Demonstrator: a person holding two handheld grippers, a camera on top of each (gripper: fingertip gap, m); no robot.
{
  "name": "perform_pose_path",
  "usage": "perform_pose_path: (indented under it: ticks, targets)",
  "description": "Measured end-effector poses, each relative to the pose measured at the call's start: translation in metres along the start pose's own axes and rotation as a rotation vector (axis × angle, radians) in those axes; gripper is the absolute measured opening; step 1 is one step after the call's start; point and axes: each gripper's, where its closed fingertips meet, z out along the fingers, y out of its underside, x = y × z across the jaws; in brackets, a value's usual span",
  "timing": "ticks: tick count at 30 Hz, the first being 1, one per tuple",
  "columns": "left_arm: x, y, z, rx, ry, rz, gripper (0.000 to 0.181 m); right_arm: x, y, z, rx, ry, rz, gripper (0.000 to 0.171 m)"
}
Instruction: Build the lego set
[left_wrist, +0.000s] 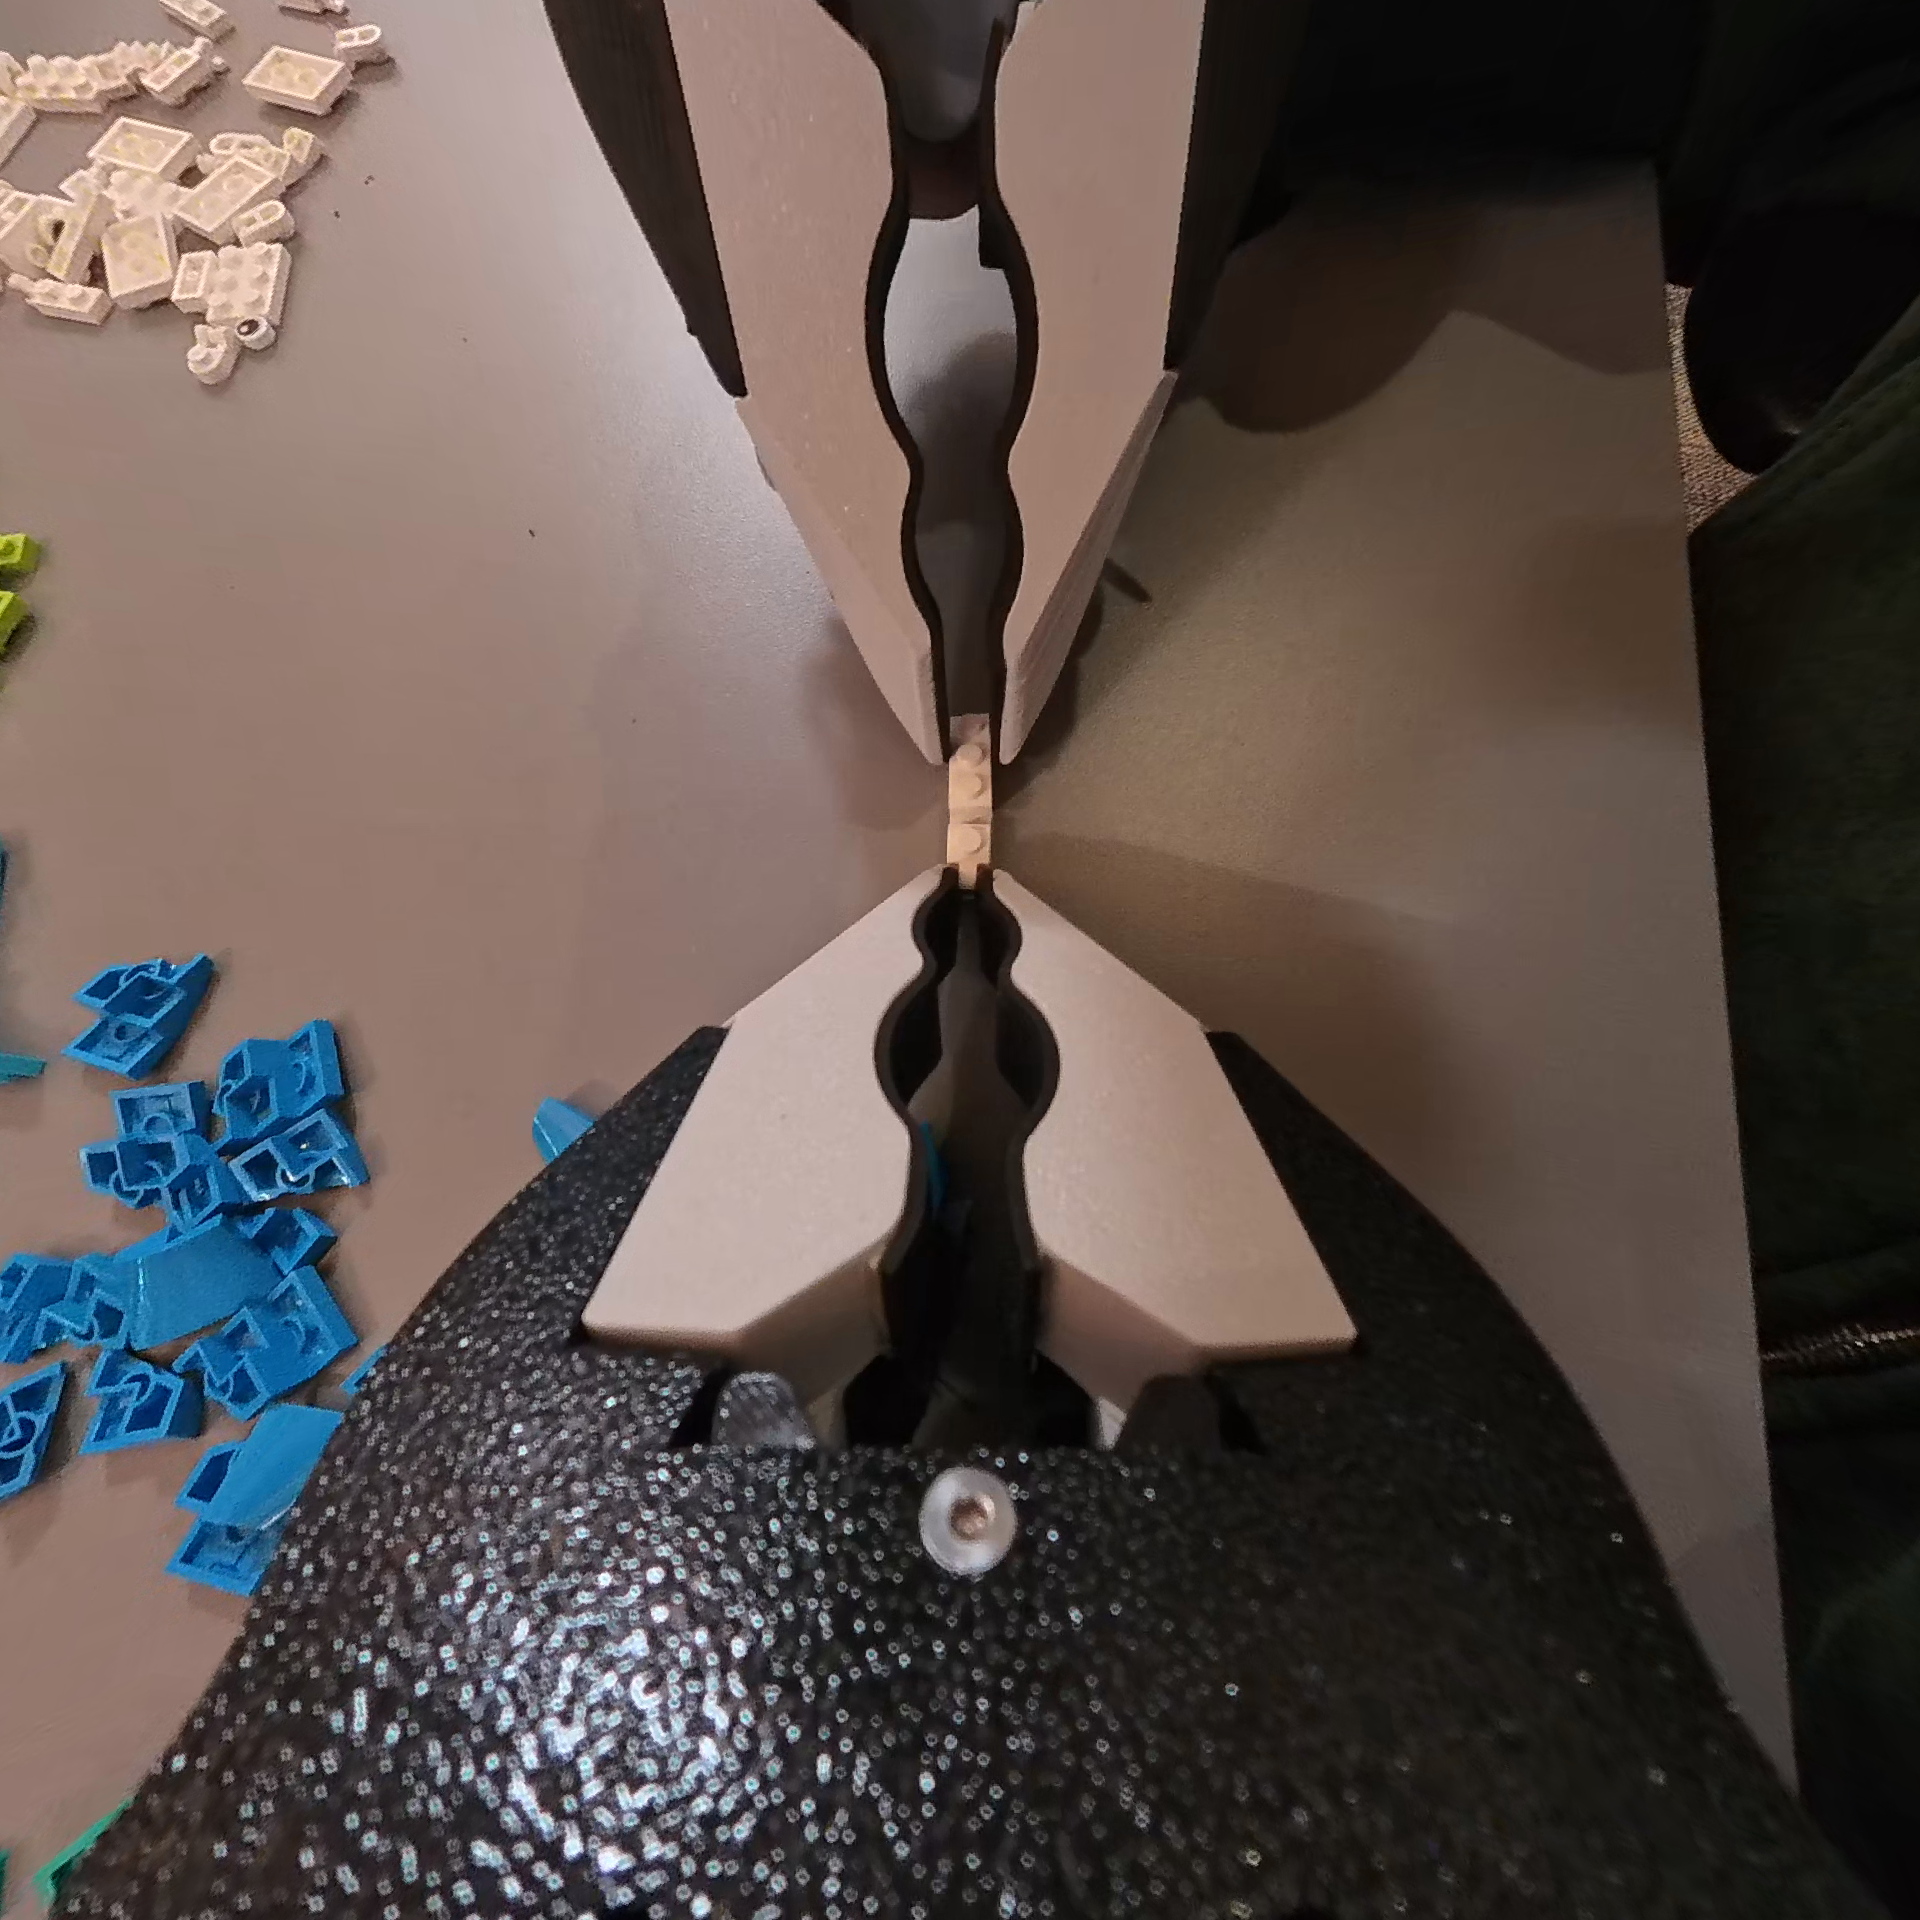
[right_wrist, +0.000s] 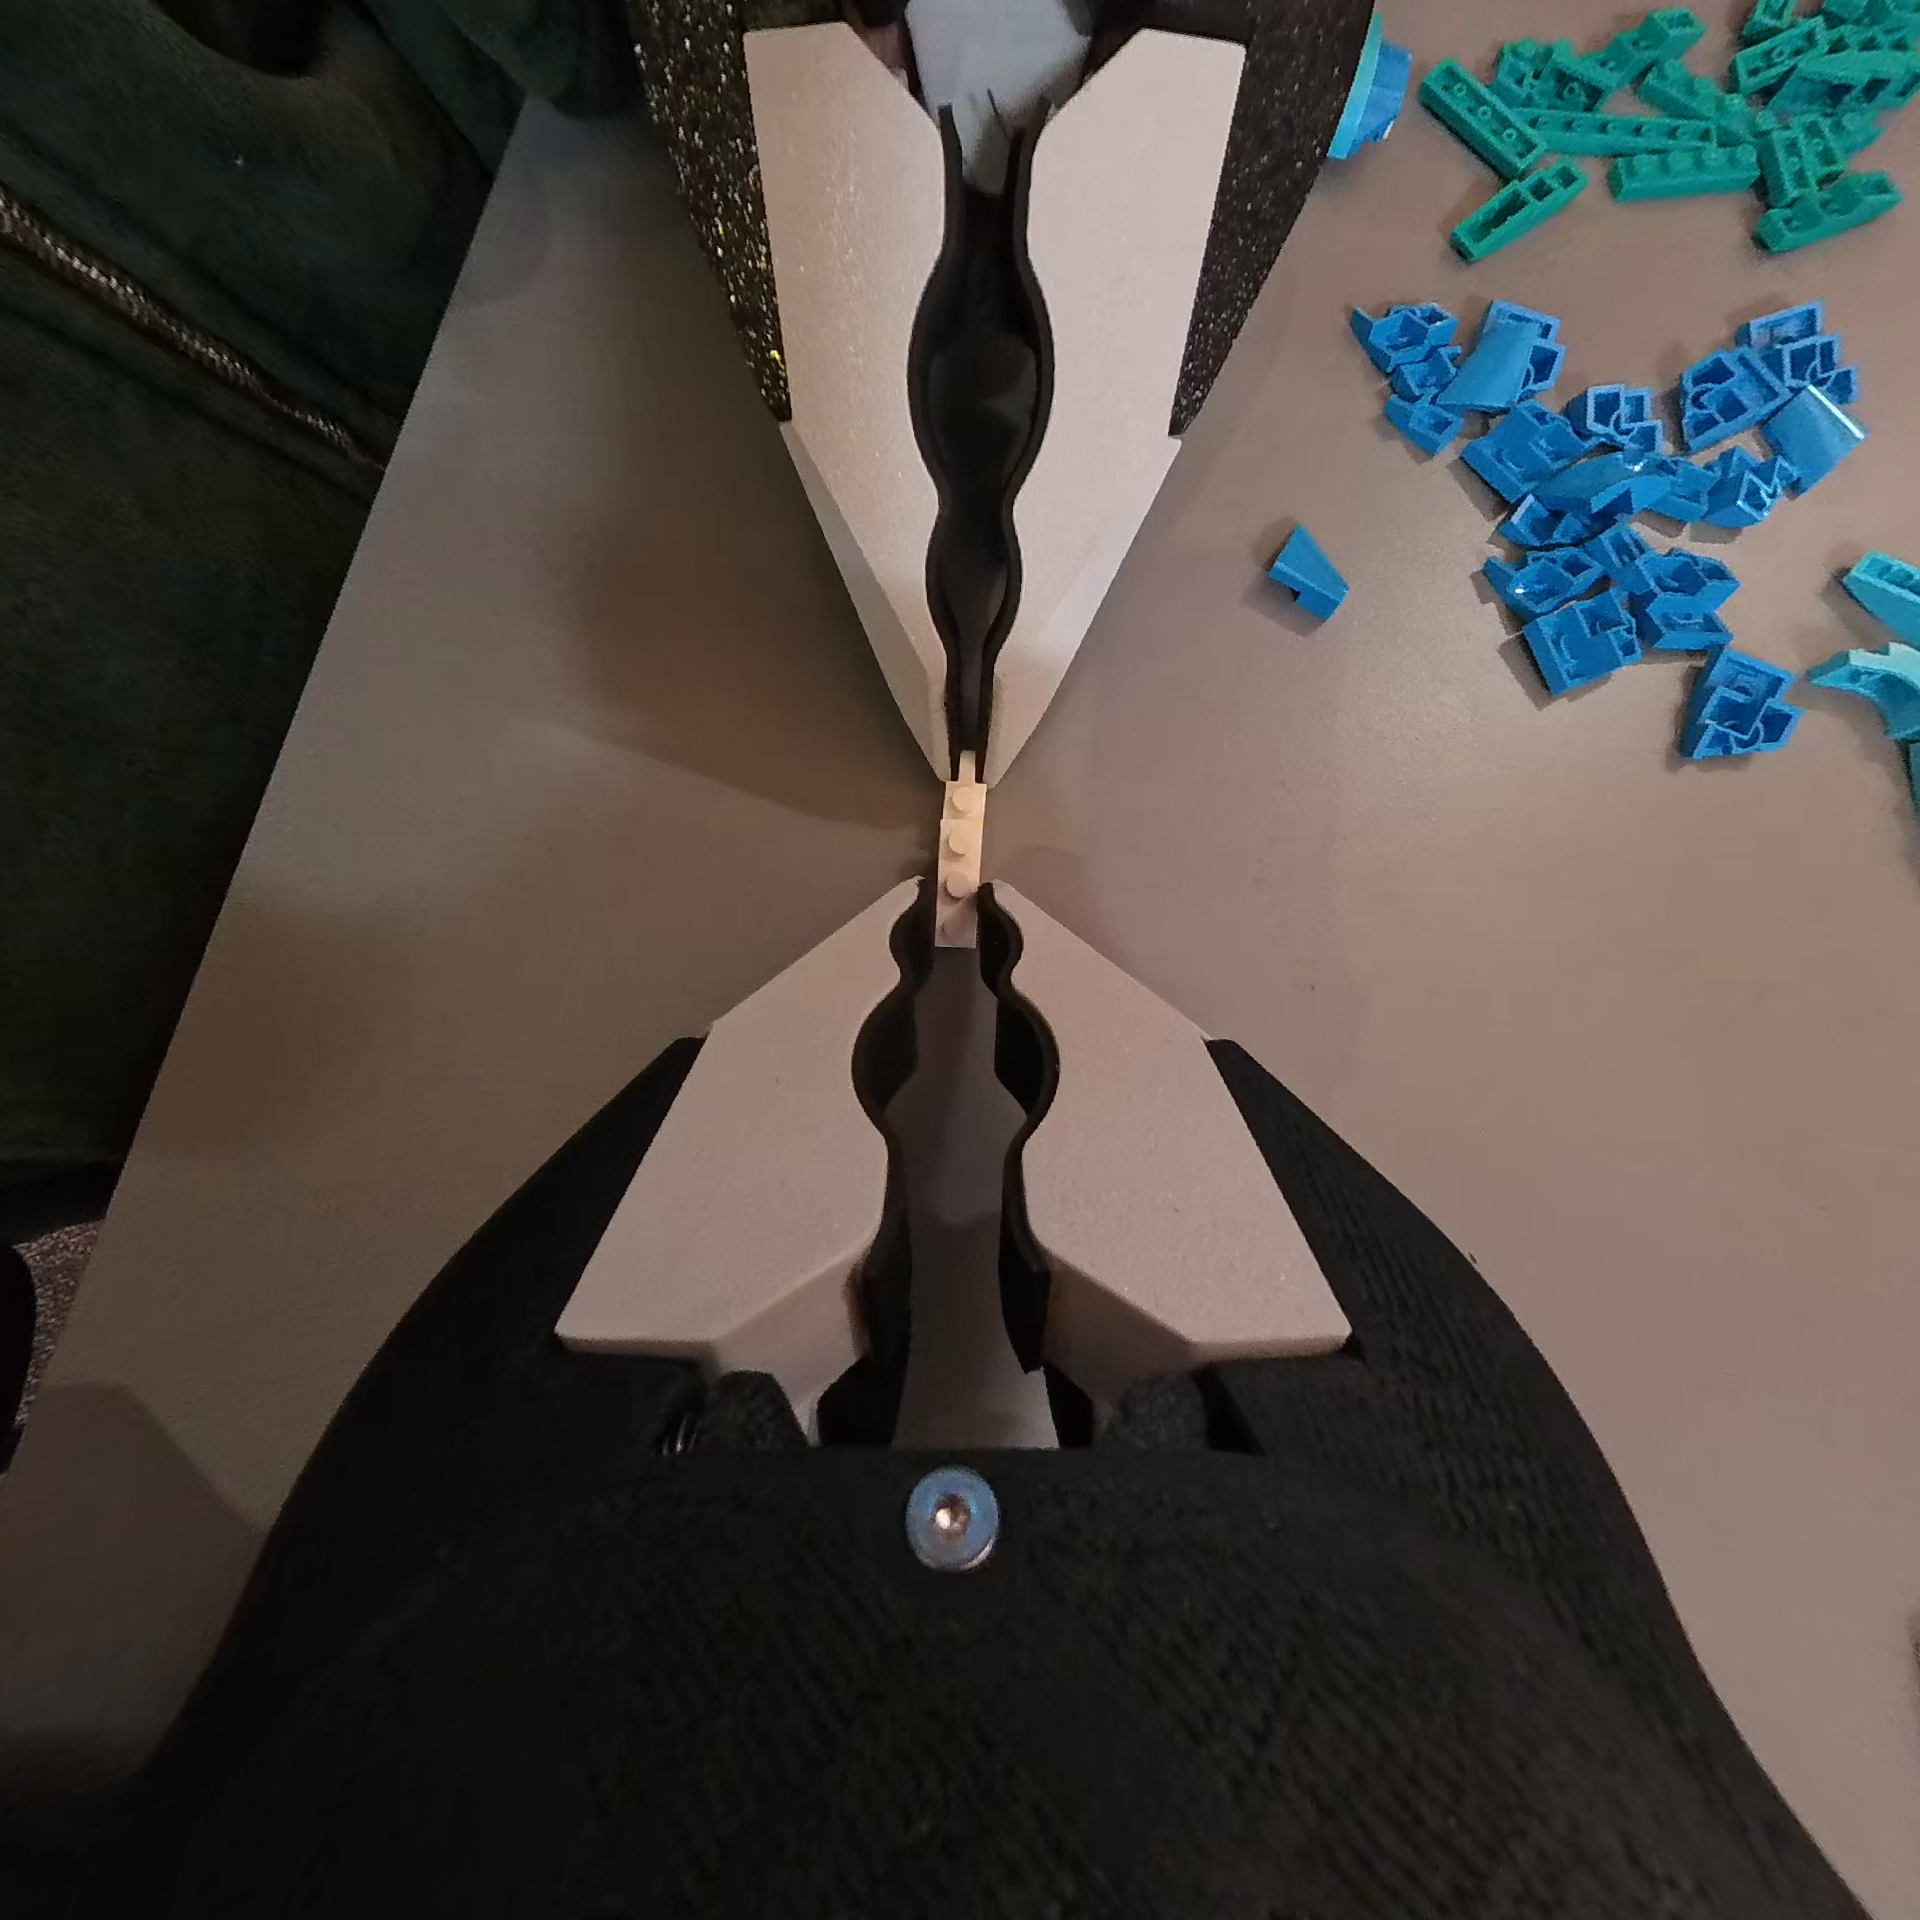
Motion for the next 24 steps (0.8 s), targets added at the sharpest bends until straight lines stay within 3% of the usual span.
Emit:
perform_pose_path:
  ticks: [8,12,16,24]
  targets:
    - [0.000,0.000,0.000,0.001,0.002,-0.005,0.000,0.001,0.001,0.000,-0.001,0.005,0.002,0.010]
    - [0.000,0.000,0.000,0.002,0.002,-0.014,0.000,0.004,-0.004,-0.005,0.029,0.039,-0.025,0.022]
    - [-0.001,-0.001,0.001,0.004,-0.006,-0.033,0.000,0.005,-0.012,-0.011,0.043,0.132,-0.146,0.037]
    - [-0.010,-0.002,-0.001,0.020,-0.059,-0.073,0.000,0.007,-0.009,-0.005,-0.043,0.339,-0.459,0.041]
